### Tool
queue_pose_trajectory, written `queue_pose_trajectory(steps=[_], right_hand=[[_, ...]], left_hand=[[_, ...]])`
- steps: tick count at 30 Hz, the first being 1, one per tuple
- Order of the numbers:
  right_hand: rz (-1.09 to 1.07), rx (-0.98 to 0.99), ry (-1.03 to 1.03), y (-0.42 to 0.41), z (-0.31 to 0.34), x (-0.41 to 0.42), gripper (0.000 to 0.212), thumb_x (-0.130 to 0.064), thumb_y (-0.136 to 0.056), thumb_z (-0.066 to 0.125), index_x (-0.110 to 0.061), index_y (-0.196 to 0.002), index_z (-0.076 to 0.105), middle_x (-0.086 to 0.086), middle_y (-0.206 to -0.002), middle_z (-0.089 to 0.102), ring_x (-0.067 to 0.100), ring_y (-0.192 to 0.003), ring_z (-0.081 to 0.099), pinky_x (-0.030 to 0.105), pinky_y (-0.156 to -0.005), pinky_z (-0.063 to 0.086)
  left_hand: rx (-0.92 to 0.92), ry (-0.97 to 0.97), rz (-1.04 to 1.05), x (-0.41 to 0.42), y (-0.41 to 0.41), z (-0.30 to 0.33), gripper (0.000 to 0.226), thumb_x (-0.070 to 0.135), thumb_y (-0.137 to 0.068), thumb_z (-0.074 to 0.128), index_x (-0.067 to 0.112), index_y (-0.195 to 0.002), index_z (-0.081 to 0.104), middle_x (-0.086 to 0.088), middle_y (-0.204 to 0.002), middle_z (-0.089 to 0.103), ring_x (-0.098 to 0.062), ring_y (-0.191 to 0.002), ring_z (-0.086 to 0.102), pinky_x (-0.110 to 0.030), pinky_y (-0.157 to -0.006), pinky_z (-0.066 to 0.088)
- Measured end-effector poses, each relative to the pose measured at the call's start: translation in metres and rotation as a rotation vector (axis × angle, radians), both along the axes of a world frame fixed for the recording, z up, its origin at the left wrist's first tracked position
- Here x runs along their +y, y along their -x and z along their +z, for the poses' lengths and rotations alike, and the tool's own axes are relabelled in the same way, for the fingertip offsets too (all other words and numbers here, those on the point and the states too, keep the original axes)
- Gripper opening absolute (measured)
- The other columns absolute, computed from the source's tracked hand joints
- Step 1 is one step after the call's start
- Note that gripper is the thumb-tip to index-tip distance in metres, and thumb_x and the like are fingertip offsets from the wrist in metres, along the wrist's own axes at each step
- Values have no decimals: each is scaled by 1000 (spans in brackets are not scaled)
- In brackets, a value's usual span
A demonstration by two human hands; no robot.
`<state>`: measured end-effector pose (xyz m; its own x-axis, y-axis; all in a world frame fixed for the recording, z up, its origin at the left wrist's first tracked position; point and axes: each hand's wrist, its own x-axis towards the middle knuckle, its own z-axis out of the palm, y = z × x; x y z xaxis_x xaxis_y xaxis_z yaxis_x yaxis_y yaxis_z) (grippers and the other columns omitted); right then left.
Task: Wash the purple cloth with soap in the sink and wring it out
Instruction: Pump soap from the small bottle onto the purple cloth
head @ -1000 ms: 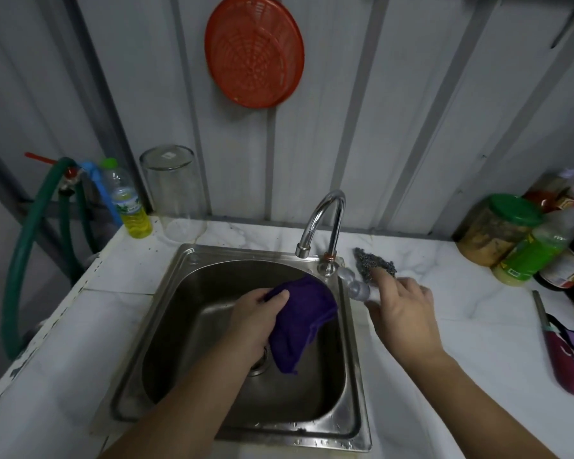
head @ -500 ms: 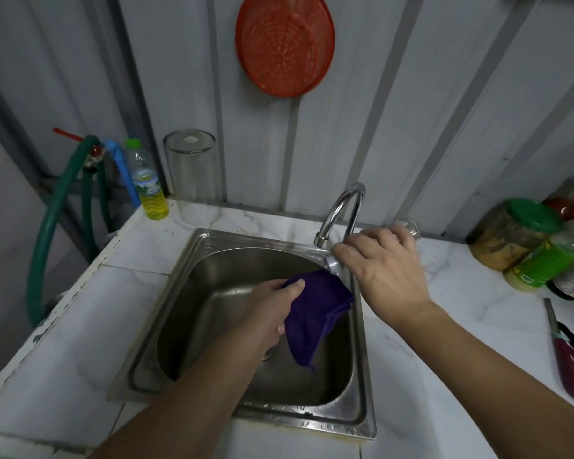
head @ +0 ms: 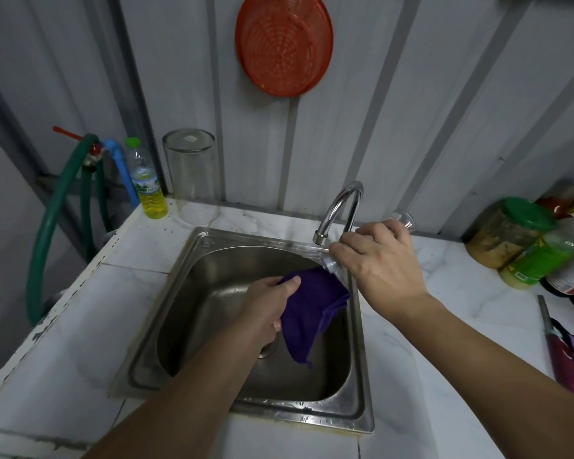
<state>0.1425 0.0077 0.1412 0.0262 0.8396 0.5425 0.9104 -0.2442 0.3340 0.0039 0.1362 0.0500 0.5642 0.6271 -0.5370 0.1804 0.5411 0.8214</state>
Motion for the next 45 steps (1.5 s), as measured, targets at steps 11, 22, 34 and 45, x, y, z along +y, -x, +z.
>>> queue_pose_trajectory(steps=[11,22,34,45], right_hand=[[14,7,11,3,4,-2,15,-14,-95,60,-19,-95,74,-6,-88,73,26,-92,64,41,-92,33],[33,6,-17,5,5,-2,24,-17,-96,51,-18,-94,75,-5,-87,73,27,-89,64,41,-90,33],[-185,528,-95,-8,-40,-26,41,-3,-77,80,-9,-116,67,13,-105,73,40,-94,65,51,-80,53],[-600,1220,-237,-4,-135,-106,33,-20,-85,76,-28,-99,47,-2,-80,60,36,-83,66,34,-67,40]], left_hand=[[0,3,8,0,2,-1,13,23,-91,78,13,-99,74,-13,-90,82,-29,-81,79,-55,-84,62],[21,-8,4,-4,6,7,12,23,-91,77,13,-98,74,-15,-95,82,-36,-91,78,-63,-88,60],[4,0,-5,-10,9,9,6,19,-93,75,15,-97,72,-9,-86,82,-29,-83,79,-59,-88,61],[-5,-20,-41,-21,9,17,13,14,-96,70,14,-109,69,-18,-109,77,-34,-97,75,-61,-96,57]])
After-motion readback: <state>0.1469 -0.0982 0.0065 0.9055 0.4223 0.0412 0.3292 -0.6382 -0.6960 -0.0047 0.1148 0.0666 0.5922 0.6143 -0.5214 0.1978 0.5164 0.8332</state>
